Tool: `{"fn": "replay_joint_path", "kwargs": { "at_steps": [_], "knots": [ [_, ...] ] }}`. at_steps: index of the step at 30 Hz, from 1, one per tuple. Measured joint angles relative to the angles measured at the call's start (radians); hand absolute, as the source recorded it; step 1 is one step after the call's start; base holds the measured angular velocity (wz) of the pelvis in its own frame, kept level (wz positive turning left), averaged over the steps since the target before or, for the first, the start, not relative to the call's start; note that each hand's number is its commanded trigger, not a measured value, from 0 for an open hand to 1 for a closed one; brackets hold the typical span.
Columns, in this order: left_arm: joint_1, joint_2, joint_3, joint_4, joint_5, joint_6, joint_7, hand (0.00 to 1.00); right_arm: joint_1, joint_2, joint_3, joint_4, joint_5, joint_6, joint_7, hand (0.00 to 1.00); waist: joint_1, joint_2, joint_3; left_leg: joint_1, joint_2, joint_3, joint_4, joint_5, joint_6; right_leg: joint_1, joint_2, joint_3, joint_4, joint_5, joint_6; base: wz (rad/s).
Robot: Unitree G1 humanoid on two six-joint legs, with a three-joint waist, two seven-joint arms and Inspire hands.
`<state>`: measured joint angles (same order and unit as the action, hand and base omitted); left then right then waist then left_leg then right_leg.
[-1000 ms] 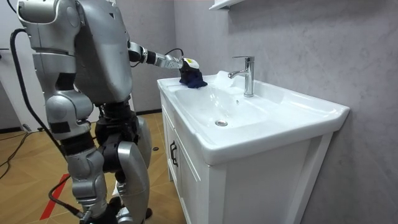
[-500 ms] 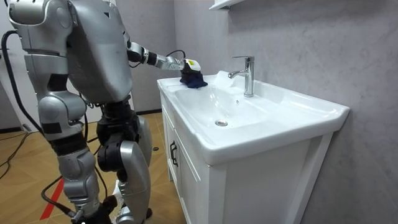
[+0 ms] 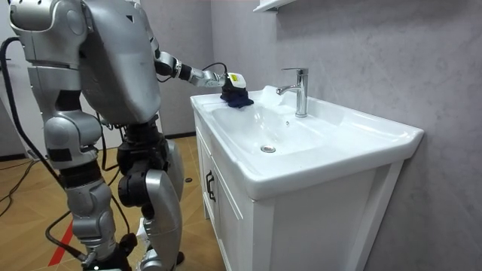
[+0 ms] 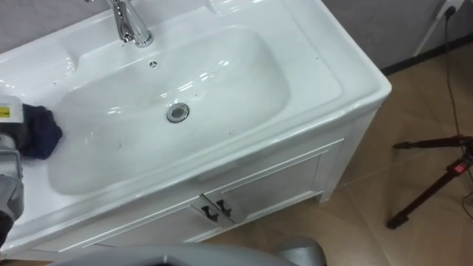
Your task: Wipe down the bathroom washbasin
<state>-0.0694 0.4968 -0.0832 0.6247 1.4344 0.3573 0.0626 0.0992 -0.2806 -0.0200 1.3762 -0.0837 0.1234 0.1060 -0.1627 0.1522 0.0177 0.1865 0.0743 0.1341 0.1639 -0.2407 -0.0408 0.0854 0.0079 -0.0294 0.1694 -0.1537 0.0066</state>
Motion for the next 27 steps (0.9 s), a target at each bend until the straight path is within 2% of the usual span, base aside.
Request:
{"fn": "replay_joint_path", "kwargs": {
  "at_steps": [2, 7, 12, 14, 19, 22, 25, 27],
  "knots": [
    [0.0, -0.019, -0.003, -0.006, 0.006, -0.001, 0.039, 1.0, -0.005, 0.0, 0.001, -0.003, 0.0, 0.0, 0.004, 0.0, 0.001, -0.006, -0.0001, 0.0, 0.0, 0.001, 0.0, 0.0, 0.0, -0.001, 0.0, 0.001, 0.001, 0.0, 0.0, 0.02],
    [0.0, -0.027, -0.036, 0.003, 0.014, 0.001, 0.09, 1.0, -0.016, 0.0, 0.021, -0.001, -0.006, 0.0, 0.01, 0.0, -0.001, -0.019, -0.0019, 0.0, -0.001, 0.003, 0.0, 0.0, 0.0, 0.001, 0.0, 0.004, 0.0, 0.0, 0.0, 0.0],
    [0.0, -0.033, -0.078, 0.027, 0.012, -0.001, 0.129, 1.0, -0.019, -0.001, 0.041, -0.001, -0.007, 0.001, 0.018, 0.0, -0.007, -0.02, -0.0031, 0.003, -0.001, 0.004, 0.0, 0.0, 0.0, 0.003, 0.0, 0.005, 0.003, 0.0, 0.0, 0.0],
    [0.0, -0.051, -0.081, 0.044, 0.012, -0.016, 0.146, 1.0, -0.022, -0.001, 0.04, -0.001, -0.009, 0.001, 0.017, 0.0, -0.014, -0.02, -0.0034, 0.005, -0.001, 0.007, 0.0, 0.0, 0.0, 0.003, 0.001, 0.008, 0.004, 0.0, 0.0, -0.02],
    [0.001, -0.084, -0.118, 0.117, 0.018, -0.057, 0.148, 1.0, -0.023, -0.001, 0.038, -0.005, -0.011, 0.003, 0.022, 0.0, -0.026, -0.021, -0.0054, 0.015, 0.001, 0.032, 0.0, 0.0, 0.0, 0.001, 0.004, 0.031, 0.016, 0.0, 0.0, -0.16],
    [0.001, -0.107, -0.119, 0.134, 0.018, -0.061, 0.14, 1.0, -0.021, -0.001, 0.036, -0.006, -0.018, 0.008, 0.03, 0.0, -0.028, -0.031, -0.0081, 0.017, 0.003, 0.048, 0.0, 0.0, 0.0, -0.003, 0.008, 0.046, 0.017, 0.001, -0.001, -0.15],
    [0.001, -0.11, -0.119, 0.147, 0.019, -0.061, 0.121, 1.0, -0.022, -0.001, 0.035, -0.005, -0.046, 0.01, 0.029, 0.0, -0.028, -0.035, -0.0145, 0.023, 0.004, 0.054, 0.0, 0.0, 0.0, -0.004, 0.011, 0.06, 0.017, 0.002, -0.002, -0.14],
    [0.003, -0.111, -0.119, 0.156, 0.014, -0.061, 0.119, 1.0, -0.022, -0.001, 0.036, -0.004, -0.045, 0.014, 0.029, 0.0, -0.027, -0.035, -0.0148, 0.035, 0.004, 0.056, -0.001, 0.0, 0.0, -0.001, 0.012, 0.066, 0.017, 0.002, -0.002, -0.11]
  ]
}}
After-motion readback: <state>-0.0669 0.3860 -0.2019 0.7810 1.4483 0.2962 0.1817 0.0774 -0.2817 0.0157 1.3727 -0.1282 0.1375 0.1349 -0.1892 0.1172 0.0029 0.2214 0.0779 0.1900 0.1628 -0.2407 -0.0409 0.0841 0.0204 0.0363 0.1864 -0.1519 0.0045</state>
